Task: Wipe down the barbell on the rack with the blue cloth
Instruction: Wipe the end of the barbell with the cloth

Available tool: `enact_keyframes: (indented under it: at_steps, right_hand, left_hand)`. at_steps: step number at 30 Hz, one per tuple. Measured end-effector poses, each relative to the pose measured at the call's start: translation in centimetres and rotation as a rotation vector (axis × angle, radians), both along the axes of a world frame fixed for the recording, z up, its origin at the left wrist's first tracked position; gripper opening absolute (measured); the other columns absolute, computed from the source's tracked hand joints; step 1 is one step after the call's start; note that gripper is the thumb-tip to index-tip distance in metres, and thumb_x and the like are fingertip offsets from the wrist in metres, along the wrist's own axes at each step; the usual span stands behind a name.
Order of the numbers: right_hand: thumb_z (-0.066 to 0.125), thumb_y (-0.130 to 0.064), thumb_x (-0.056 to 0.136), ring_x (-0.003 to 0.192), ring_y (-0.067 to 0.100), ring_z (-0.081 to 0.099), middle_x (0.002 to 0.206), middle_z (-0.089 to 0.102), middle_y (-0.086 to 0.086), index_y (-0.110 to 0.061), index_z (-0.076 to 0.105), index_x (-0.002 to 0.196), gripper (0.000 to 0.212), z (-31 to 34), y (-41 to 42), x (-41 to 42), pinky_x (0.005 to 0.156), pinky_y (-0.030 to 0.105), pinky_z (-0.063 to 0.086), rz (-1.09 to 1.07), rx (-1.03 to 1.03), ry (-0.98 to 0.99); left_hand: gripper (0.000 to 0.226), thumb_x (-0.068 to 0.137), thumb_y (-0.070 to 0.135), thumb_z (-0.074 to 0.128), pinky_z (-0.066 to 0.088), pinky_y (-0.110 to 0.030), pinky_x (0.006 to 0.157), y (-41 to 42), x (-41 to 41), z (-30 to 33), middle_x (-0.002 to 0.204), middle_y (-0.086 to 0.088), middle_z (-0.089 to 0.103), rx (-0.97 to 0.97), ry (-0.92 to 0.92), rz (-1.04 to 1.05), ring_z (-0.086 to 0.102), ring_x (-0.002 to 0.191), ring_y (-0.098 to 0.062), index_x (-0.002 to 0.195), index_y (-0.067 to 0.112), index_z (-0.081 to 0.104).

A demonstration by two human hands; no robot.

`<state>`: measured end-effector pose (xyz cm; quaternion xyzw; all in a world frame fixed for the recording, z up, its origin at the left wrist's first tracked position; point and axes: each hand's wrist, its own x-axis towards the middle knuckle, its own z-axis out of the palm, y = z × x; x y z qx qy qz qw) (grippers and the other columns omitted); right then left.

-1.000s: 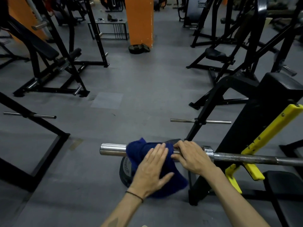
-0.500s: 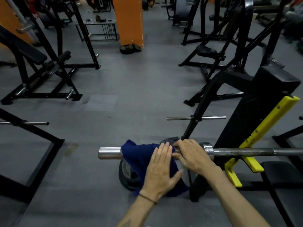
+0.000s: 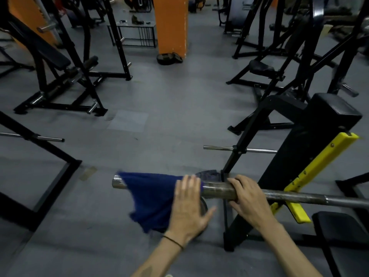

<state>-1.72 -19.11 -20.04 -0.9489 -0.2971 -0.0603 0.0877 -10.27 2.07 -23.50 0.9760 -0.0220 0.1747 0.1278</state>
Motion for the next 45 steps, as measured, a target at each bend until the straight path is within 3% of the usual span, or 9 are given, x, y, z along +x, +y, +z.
enact_keyframes:
  at_steps: [5, 10, 14, 19, 22, 26, 30, 37, 45]
  right_hand:
    - [0.09, -0.033, 0.06, 0.093, 0.024, 0.065, 0.106, 0.064, 0.003, -0.017, 0.063, 0.112, 0.061, 0.1, -0.8, 1.1, 0.08, 0.04, 0.057, 0.077, 0.115, -0.016]
    - [0.076, -0.048, 0.073, 0.096, 0.016, 0.063, 0.107, 0.062, -0.007, -0.024, 0.061, 0.115, 0.051, 1.0, -0.8, 1.9, 0.081, 0.032, 0.05, 0.058, 0.066, 0.121]
    - [0.071, -0.058, 0.077, 0.108, 0.01, 0.057, 0.117, 0.058, -0.014, -0.033, 0.054, 0.124, 0.055, 2.5, -0.4, 2.7, 0.086, 0.028, 0.045, 0.0, -0.04, 0.294]
    - [0.061, -0.072, 0.066, 0.106, 0.009, 0.059, 0.115, 0.06, -0.016, -0.036, 0.055, 0.123, 0.068, 3.5, -0.5, 3.5, 0.081, 0.027, 0.039, 0.01, -0.04, 0.397]
    - [0.071, -0.069, 0.07, 0.109, 0.007, 0.057, 0.118, 0.053, -0.019, -0.036, 0.052, 0.128, 0.07, 3.4, -0.8, 3.4, 0.084, 0.026, 0.041, 0.034, 0.041, 0.451]
    - [0.087, -0.06, 0.067, 0.107, 0.004, 0.049, 0.12, 0.041, -0.019, -0.035, 0.037, 0.133, 0.087, 3.3, -2.1, 2.8, 0.082, 0.022, 0.039, 0.012, 0.173, 0.518]
    - [0.091, -0.051, 0.065, 0.106, 0.009, 0.053, 0.117, 0.043, -0.018, -0.04, 0.029, 0.127, 0.088, 2.6, -3.0, 2.0, 0.083, 0.024, 0.043, -0.012, 0.164, 0.461]
    - [0.088, -0.058, 0.062, 0.103, 0.004, 0.057, 0.115, 0.053, -0.02, -0.046, 0.032, 0.123, 0.084, 1.5, -3.9, 2.2, 0.083, 0.022, 0.047, -0.033, 0.232, 0.477]
    - [0.053, -0.085, 0.073, 0.093, 0.003, 0.057, 0.107, 0.059, -0.018, -0.046, 0.034, 0.129, 0.071, 1.7, -4.4, 2.3, 0.079, 0.026, 0.043, -0.029, 0.221, 0.482]
  left_hand:
    - [0.078, 0.096, 0.057, 0.051, 0.025, -0.049, 0.122, 1.8, -0.3, 0.7, 0.164, -0.007, 0.028, 0.007, -0.034, -0.09, 0.018, 0.154, -0.022, 0.156, 0.01, 0.032]
    - [0.077, 0.098, 0.053, 0.048, 0.02, -0.05, 0.124, 12.2, -2.9, -0.4, 0.163, -0.011, 0.029, 0.057, -0.083, 0.102, 0.024, 0.152, -0.029, 0.154, 0.003, 0.033]
    - [0.083, 0.098, 0.063, 0.038, 0.014, -0.054, 0.124, 8.7, -1.1, -0.3, 0.154, -0.02, 0.039, -0.019, -0.039, 0.316, 0.024, 0.15, -0.037, 0.147, -0.004, 0.04]
    - [0.087, 0.099, 0.068, 0.035, 0.008, -0.049, 0.126, -2.3, -0.2, 0.1, 0.165, -0.01, 0.023, -0.011, 0.002, 0.03, 0.009, 0.155, -0.027, 0.158, 0.006, 0.024]
    - [0.071, 0.102, 0.058, 0.035, 0.014, -0.043, 0.126, -0.4, -0.5, 0.7, 0.166, -0.002, 0.023, 0.022, -0.011, -0.075, 0.014, 0.155, -0.019, 0.158, 0.015, 0.028]
    - [0.043, 0.106, 0.04, 0.04, 0.035, -0.044, 0.115, 6.3, -0.2, 1.4, 0.138, -0.007, 0.057, 0.107, -0.144, -0.055, 0.052, 0.13, -0.029, 0.135, 0.016, 0.061]
    - [0.035, 0.102, 0.042, 0.041, 0.03, -0.042, 0.117, 8.1, 1.4, 2.0, 0.104, 0.0, 0.063, 0.047, -0.092, 0.212, 0.058, 0.1, -0.025, 0.108, 0.016, 0.064]
    - [0.046, 0.105, 0.049, 0.031, 0.037, -0.045, 0.109, 2.0, 2.4, 1.5, 0.116, 0.0, 0.06, 0.103, -0.066, 0.07, 0.054, 0.105, -0.025, 0.131, 0.022, 0.058]
    - [0.042, 0.098, 0.047, 0.042, 0.037, -0.047, 0.104, 10.7, 1.2, 1.8, 0.097, -0.004, 0.063, 0.087, -0.097, 0.281, 0.056, 0.093, -0.029, 0.104, 0.014, 0.068]
